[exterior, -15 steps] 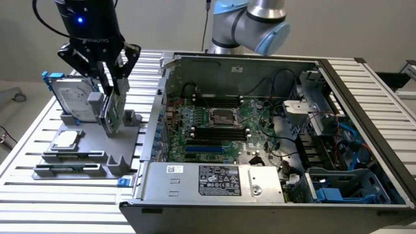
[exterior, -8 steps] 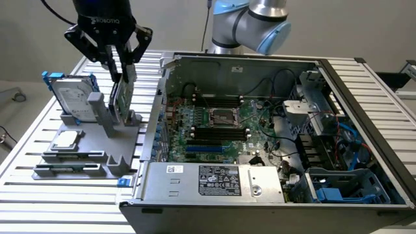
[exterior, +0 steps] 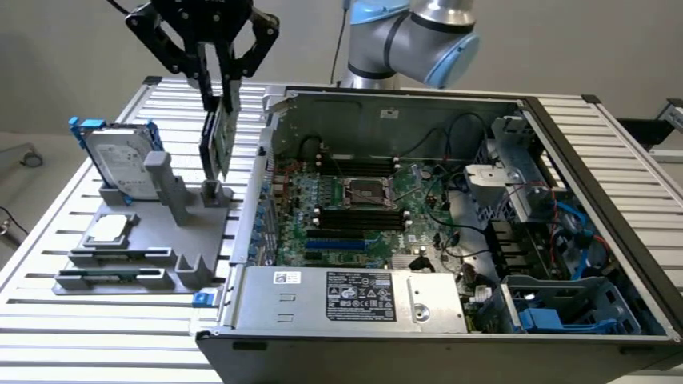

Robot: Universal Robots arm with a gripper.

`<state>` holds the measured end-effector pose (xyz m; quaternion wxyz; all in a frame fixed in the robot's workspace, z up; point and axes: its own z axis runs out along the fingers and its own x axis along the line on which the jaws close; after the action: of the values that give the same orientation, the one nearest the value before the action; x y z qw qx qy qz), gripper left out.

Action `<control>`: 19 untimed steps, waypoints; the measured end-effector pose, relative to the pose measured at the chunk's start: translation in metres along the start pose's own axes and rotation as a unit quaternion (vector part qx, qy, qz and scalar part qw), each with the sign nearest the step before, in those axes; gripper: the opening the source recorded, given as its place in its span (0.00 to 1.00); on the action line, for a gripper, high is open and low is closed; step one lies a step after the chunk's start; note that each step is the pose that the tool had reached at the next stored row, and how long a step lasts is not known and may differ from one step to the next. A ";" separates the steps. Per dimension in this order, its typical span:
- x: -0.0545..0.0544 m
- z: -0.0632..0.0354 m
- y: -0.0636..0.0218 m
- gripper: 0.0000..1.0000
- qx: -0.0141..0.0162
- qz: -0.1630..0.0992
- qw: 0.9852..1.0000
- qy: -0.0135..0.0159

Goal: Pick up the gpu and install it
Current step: 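Pick up the gpu and move the gpu toward the slot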

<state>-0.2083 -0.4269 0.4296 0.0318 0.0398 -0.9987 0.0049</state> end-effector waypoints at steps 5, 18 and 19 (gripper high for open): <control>-0.022 -0.0077 -0.0019 0.27 -0.001 0.000 1.000 0.017; -0.081 -0.0052 -0.0066 0.27 -0.002 0.000 1.000 0.022; -0.086 -0.0037 -0.0069 0.27 -0.002 0.000 1.000 0.022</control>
<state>-0.1219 -0.4270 0.4278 0.0541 0.0399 -0.9977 0.0042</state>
